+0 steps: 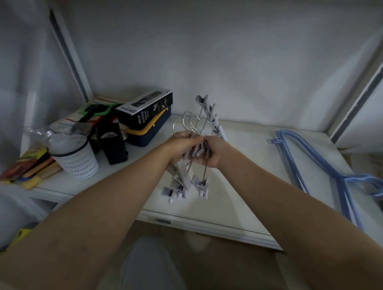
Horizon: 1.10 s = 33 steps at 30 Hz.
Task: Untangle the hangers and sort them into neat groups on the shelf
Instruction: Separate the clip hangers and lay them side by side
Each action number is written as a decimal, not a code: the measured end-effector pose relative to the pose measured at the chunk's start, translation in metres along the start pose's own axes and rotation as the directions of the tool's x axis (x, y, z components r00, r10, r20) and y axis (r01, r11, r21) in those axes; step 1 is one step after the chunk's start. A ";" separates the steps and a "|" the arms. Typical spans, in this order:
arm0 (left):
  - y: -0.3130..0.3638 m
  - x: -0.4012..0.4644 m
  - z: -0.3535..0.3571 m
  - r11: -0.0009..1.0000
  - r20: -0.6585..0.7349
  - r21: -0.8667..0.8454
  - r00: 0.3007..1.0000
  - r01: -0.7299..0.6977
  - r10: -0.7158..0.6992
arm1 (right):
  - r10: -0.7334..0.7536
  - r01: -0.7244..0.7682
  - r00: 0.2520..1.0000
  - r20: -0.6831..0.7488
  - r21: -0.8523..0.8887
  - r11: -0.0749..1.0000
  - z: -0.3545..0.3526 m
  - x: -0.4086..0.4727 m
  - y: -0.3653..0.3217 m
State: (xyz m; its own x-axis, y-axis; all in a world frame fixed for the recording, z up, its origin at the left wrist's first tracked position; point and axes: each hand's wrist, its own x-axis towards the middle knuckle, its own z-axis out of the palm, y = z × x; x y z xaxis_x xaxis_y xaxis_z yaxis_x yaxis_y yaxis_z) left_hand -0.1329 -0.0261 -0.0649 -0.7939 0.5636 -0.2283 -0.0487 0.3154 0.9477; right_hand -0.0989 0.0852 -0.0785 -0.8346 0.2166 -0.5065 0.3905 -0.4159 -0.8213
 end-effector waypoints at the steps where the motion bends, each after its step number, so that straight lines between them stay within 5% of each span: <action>1: -0.003 0.001 -0.002 1.000 -0.018 -0.013 1.000 0.014 -0.014 | 0.002 -0.002 1.000 -0.015 -0.015 1.000 0.001 0.003 0.001; 21: -0.050 0.032 0.003 0.833 0.032 -0.399 0.914 0.382 -0.404 | 0.015 -0.060 0.968 -0.249 -0.175 0.983 -0.015 0.034 0.023; 33: -0.074 0.049 -0.013 0.799 0.044 -0.457 0.907 0.392 -0.420 | -0.023 -0.051 0.877 -0.479 -0.141 0.989 -0.047 0.059 0.043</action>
State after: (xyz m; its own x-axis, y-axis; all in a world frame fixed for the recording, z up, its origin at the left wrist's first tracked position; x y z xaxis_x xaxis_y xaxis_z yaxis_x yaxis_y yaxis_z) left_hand -0.1762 -0.0321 -0.1431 -0.6727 0.4120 -0.6146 -0.6267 0.1241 0.7693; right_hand -0.1125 0.1215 -0.1561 -0.5549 0.6230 -0.5513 0.4836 -0.2976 -0.8231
